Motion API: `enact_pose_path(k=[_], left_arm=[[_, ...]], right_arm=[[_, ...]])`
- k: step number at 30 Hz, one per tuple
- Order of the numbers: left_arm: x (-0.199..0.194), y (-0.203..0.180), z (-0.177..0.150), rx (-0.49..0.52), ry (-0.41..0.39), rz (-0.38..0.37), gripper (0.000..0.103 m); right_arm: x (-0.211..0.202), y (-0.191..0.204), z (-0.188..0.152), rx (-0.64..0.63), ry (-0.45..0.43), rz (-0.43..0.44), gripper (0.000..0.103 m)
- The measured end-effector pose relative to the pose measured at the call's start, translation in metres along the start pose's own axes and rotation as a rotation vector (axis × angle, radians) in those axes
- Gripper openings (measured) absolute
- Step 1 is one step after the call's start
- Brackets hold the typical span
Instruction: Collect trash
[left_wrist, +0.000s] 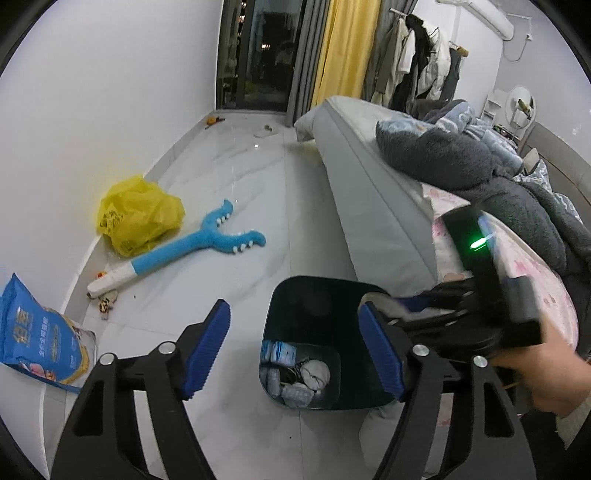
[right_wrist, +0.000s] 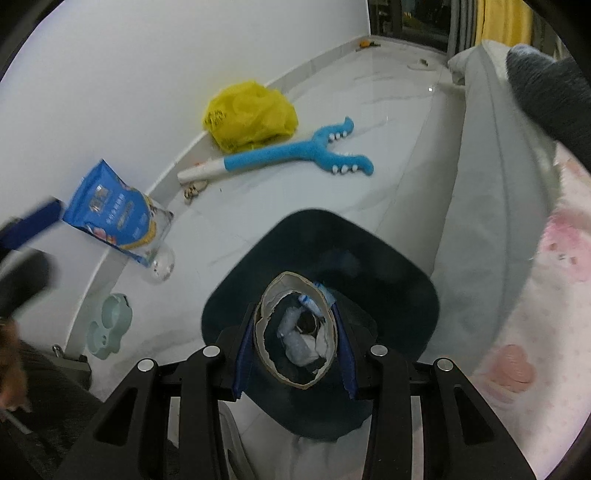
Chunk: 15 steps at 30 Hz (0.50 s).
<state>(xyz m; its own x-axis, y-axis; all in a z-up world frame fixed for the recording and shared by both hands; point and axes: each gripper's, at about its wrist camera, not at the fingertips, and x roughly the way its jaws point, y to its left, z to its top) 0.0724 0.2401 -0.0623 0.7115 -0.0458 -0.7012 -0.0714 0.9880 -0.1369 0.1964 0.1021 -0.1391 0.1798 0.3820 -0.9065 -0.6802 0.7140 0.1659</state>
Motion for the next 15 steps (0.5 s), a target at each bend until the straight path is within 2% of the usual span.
enact_pose_path(k=[4,11,14,15], left_arm=[[-0.011,0.001,0.004,-0.001,-0.033,-0.013,0.072],[-0.027,0.001,0.008,0.003,-0.069,-0.015,0.071],[-0.034,0.0,0.012,-0.002,-0.087,-0.013,0.071],[-0.037,-0.002,0.014,0.001,-0.096,-0.009,0.071]], right_arm=[[0.025,0.0,-0.003,0.004,0.055,-0.019,0.041],[0.04,-0.004,-0.013,0.006,0.102,-0.055,0.044],[0.039,-0.007,-0.016,0.016,0.104,-0.056,0.054],[0.038,-0.007,-0.016,0.016,0.102,-0.054,0.055]])
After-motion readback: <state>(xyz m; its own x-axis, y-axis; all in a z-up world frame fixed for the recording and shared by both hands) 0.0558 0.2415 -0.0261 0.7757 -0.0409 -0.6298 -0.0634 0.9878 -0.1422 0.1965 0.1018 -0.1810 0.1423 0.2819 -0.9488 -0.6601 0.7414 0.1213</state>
